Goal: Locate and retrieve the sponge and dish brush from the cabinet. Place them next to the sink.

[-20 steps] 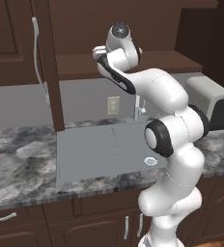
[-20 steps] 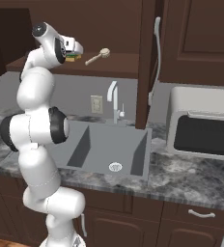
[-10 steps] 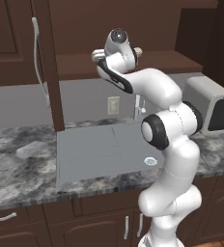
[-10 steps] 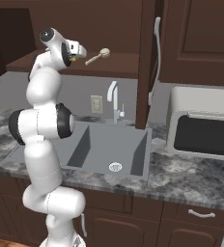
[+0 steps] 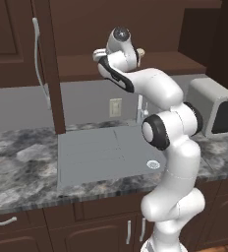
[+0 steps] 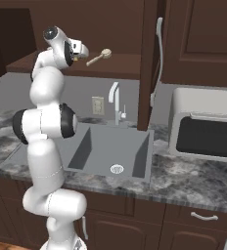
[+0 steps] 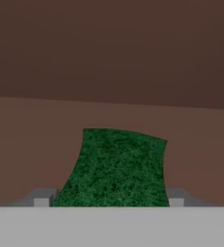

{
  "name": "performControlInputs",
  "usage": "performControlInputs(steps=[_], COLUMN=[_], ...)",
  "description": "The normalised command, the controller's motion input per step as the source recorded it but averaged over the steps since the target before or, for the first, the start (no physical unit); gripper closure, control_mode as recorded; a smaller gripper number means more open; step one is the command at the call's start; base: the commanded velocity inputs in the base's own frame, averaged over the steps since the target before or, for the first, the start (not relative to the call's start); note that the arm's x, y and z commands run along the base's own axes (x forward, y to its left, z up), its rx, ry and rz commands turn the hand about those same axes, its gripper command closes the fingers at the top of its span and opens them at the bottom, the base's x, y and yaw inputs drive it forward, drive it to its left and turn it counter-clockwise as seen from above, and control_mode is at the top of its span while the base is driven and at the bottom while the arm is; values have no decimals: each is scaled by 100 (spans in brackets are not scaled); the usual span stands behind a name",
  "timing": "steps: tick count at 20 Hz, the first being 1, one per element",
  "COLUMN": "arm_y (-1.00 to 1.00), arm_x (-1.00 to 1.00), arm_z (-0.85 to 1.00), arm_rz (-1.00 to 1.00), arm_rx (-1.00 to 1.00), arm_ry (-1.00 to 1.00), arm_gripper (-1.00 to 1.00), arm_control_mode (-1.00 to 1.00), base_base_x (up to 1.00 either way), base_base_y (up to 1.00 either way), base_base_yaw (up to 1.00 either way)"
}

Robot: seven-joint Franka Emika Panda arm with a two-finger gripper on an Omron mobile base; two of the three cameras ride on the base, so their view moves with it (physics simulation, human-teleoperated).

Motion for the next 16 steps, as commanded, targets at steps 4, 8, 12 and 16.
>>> performControlInputs(steps=[4, 8, 12, 16], arm_y=[8, 27, 24, 0], arm_x=[-7, -39, -51, -67], arm_z=[0, 1, 0, 3], arm_rz=[-3, -7, -5, -2], arm_rx=[0, 0, 1, 2], arm_ry=[0, -1, -5, -7], arm_gripper=[100, 100, 100, 100], arm_control_mode=[-100, -100, -100, -100], base_base_x=[0, 0, 0, 0], base_base_y=[0, 0, 0, 0], base_base_yaw=[0, 0, 0, 0])
